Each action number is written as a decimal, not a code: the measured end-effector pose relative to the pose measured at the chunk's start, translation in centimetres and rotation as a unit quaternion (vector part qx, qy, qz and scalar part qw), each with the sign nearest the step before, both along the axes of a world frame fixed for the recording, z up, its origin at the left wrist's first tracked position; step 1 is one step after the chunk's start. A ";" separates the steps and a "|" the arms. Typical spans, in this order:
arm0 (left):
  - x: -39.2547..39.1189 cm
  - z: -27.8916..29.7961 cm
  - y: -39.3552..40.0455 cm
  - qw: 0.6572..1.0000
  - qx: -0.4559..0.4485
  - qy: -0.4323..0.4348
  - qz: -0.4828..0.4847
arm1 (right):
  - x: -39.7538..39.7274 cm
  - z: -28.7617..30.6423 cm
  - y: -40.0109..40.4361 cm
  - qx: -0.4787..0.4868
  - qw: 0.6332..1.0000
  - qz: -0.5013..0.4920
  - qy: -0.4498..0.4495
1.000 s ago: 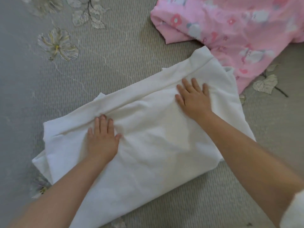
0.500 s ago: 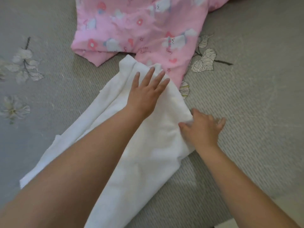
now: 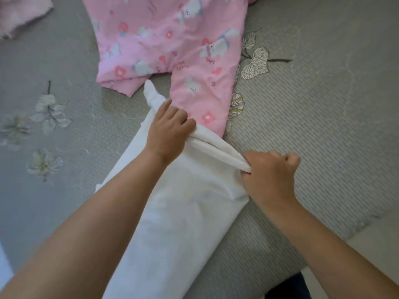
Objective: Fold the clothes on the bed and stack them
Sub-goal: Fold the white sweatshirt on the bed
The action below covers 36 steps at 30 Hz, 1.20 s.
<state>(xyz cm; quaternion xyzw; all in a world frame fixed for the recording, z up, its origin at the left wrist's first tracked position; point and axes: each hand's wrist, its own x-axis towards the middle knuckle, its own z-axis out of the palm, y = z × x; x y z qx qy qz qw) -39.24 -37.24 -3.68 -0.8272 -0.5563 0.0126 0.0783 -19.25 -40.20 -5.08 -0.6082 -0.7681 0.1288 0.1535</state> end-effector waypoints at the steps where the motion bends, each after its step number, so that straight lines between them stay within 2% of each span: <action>1: -0.9 0.5 -1.8 1.000 0.023 0.004 0.009 | -0.7 1.0 -1.3 0.011 1.000 0.013 -0.002; 6: -6.9 3.0 -13.1 0.994 0.048 -0.012 0.092 | -6.0 4.9 -11.3 0.020 0.995 0.097 -0.025; 10: -11.7 3.4 -21.7 0.992 0.080 -0.038 0.092 | -10.5 5.7 -20.1 0.003 0.989 0.150 -0.017; 16: -16.8 -0.3 -32.4 0.983 0.165 -0.057 0.061 | -15.6 3.2 -30.2 -0.033 0.976 0.207 -0.066; 18: -18.0 -1.8 -35.3 0.982 0.156 -0.078 0.070 | -17.0 2.1 -33.1 -0.068 0.963 0.239 -0.107; 20: -18.9 -3.1 -37.6 0.977 0.121 -0.116 0.132 | -17.8 1.4 -34.8 -0.103 0.950 0.259 -0.144; 22: -19.4 -3.9 -38.9 0.945 0.042 -0.175 0.275 | -18.2 1.0 -35.4 -0.115 0.950 0.249 -0.149; 25: -19.0 -4.0 -38.0 0.852 -0.104 -0.257 0.444 | -17.8 1.5 -34.5 -0.107 0.962 0.223 -0.114; 27: -18.2 -3.6 -36.6 0.801 -0.116 -0.332 0.485 | -17.3 2.3 -33.2 -0.091 0.967 0.213 -0.103; 29: -17.7 -2.3 -35.5 0.782 -0.072 -0.398 0.475 | -16.9 3.5 -31.9 -0.074 0.970 0.208 -0.098; 30: -17.8 -1.6 -35.1 0.789 -0.043 -0.415 0.451 | -16.7 4.1 -31.4 -0.068 0.971 0.208 -0.094; 32: -18.4 -0.2 -34.9 0.843 0.023 -0.408 0.350 | -16.2 5.0 -31.4 -0.059 0.971 0.212 -0.088; 34: -19.6 0.1 -35.7 0.900 0.085 -0.352 0.242 | -15.9 5.0 -32.5 -0.059 0.968 0.226 -0.092; 36: -20.4 -1.0 -37.9 0.931 0.083 -0.296 0.198 | -16.0 3.7 -34.3 -0.069 0.959 0.249 -0.118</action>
